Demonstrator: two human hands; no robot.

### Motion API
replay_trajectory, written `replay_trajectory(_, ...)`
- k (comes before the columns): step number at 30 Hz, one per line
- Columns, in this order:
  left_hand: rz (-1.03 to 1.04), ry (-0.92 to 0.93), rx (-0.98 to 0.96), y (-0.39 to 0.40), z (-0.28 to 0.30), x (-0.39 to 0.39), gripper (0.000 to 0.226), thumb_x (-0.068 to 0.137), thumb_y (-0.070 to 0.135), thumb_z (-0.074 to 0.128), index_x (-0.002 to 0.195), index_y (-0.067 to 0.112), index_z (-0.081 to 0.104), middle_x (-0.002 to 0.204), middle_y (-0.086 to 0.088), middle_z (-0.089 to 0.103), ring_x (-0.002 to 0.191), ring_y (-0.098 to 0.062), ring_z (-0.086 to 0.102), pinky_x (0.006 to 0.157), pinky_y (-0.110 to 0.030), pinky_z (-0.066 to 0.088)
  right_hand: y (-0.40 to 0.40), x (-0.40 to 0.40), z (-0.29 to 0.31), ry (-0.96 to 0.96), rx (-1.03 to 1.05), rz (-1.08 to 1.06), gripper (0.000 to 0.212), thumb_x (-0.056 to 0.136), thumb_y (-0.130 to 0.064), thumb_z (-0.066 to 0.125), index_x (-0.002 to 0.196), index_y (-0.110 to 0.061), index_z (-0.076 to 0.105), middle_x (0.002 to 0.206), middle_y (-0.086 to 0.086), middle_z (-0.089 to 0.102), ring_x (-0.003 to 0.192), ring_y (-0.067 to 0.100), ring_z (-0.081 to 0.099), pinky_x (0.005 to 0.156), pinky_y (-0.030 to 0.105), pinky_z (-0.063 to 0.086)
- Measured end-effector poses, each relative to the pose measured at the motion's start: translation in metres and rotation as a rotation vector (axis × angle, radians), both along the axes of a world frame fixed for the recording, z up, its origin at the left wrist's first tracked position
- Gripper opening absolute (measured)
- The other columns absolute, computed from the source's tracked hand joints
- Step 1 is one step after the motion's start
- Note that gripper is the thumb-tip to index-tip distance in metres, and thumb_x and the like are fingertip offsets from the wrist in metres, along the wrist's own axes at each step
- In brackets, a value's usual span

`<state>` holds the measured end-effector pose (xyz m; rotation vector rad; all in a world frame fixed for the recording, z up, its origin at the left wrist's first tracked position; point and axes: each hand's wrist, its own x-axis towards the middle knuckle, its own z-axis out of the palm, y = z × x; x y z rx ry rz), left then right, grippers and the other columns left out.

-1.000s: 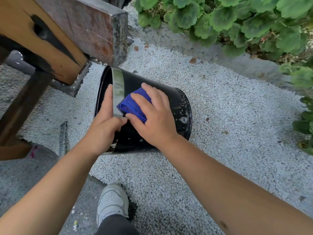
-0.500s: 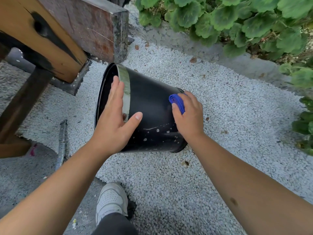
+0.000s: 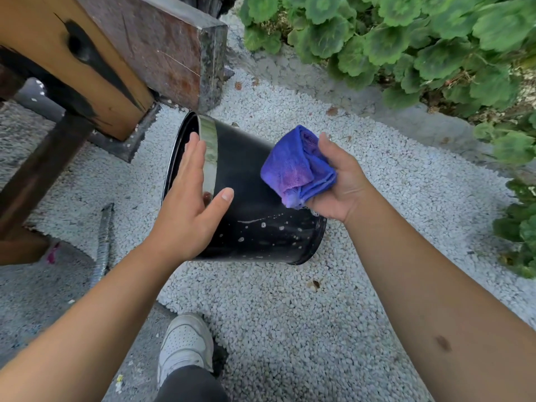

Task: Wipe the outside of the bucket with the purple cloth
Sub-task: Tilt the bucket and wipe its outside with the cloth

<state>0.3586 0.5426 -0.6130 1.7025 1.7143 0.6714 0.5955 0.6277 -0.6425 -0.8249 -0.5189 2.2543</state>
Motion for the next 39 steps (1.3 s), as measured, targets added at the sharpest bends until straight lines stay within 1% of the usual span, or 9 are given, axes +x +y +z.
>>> replay_trajectory(4,-0.01,0.002,0.02,0.001,0.001,0.001,0.084,0.094,0.052,0.04,0.159,0.013,0.005,0.166,0.005,-0.005,0.152,-0.005,-0.004,0.119,-0.052,0.024,-0.01,-0.008,0.009,0.061,-0.05,0.11,0.056,0.041,-0.03,0.096,0.092,-0.015,0.077,0.094,0.009,0.074,0.081,0.024,0.072,0.067,0.038,0.058)
replay_trajectory(7,-0.018,-0.023,0.034,0.001,0.001,0.001,0.086,0.092,0.054,0.039,0.158,0.01,0.006,0.162,0.009,-0.004,0.153,-0.008,-0.002,0.118,-0.054,0.025,-0.005,-0.015,0.017,-0.282,0.052,0.284,0.06,0.068,-0.013,0.075,0.124,-0.014,0.054,0.103,0.015,0.067,0.079,0.027,0.069,0.06,0.038,0.055)
replay_trajectory(9,-0.016,-0.029,0.032,0.001,0.002,0.001,0.086,0.092,0.054,0.04,0.158,0.01,0.006,0.163,0.007,-0.004,0.153,-0.009,-0.002,0.116,-0.056,0.028,0.002,-0.021,0.022,-0.448,0.088,0.318,0.052,0.076,-0.009,0.07,0.124,-0.009,0.05,0.097,0.019,0.066,0.072,0.028,0.068,0.053,0.036,0.052)
replay_trajectory(14,-0.005,-0.026,0.025,0.002,0.002,0.001,0.086,0.092,0.054,0.04,0.159,0.012,0.005,0.166,0.003,-0.003,0.153,-0.008,-0.002,0.115,-0.056,0.03,0.006,-0.036,0.021,-0.692,0.218,0.12,0.025,0.075,-0.012,0.073,0.098,-0.014,0.066,0.089,0.015,0.074,0.078,0.035,0.072,0.062,0.041,0.055)
replay_trajectory(18,-0.021,-0.019,0.044,0.002,0.001,0.004,0.085,0.094,0.053,0.04,0.159,0.01,0.006,0.161,0.011,-0.004,0.152,-0.004,-0.004,0.112,-0.058,0.032,0.001,-0.041,0.01,-0.818,0.24,-0.184,0.022,0.078,-0.02,0.072,0.096,-0.029,0.063,0.096,0.002,0.069,0.08,0.03,0.07,0.05,0.028,0.049)
replay_trajectory(22,-0.024,-0.035,0.06,0.004,-0.001,0.006,0.084,0.095,0.052,0.041,0.159,0.01,0.006,0.161,0.013,-0.004,0.151,-0.001,-0.004,0.111,-0.06,0.033,-0.008,-0.043,0.007,-0.881,0.363,-0.371,0.035,0.076,-0.052,0.067,0.106,-0.038,0.057,0.112,-0.005,0.06,0.101,0.024,0.064,0.089,0.05,0.053)
replay_trajectory(28,-0.015,-0.041,0.06,0.004,-0.002,0.003,0.084,0.095,0.053,0.042,0.159,0.013,0.005,0.16,0.014,-0.004,0.152,-0.005,-0.001,0.112,-0.058,0.033,-0.03,-0.055,-0.009,-1.279,0.915,-0.113,0.052,0.076,-0.054,0.07,0.12,-0.03,0.058,0.145,0.004,0.041,0.128,0.027,0.046,0.106,0.039,0.04)
replay_trajectory(35,0.008,-0.02,0.047,0.002,-0.003,0.002,0.083,0.094,0.053,0.039,0.159,0.013,0.006,0.165,0.009,-0.001,0.149,0.005,-0.002,0.119,-0.05,0.026,-0.023,-0.033,-0.036,-1.435,0.928,-0.172,0.029,0.09,-0.031,0.061,0.117,-0.023,0.065,0.129,0.008,0.053,0.107,0.031,0.056,0.093,0.041,0.047)
replay_trajectory(39,0.001,-0.005,0.045,0.002,-0.004,0.002,0.083,0.094,0.053,0.04,0.159,0.015,0.006,0.167,0.005,-0.001,0.15,0.003,-0.003,0.119,-0.05,0.025,-0.023,-0.017,-0.042,-1.419,0.782,-0.209,0.024,0.089,-0.025,0.063,0.113,-0.022,0.067,0.122,0.003,0.055,0.105,0.02,0.056,0.089,0.027,0.043)
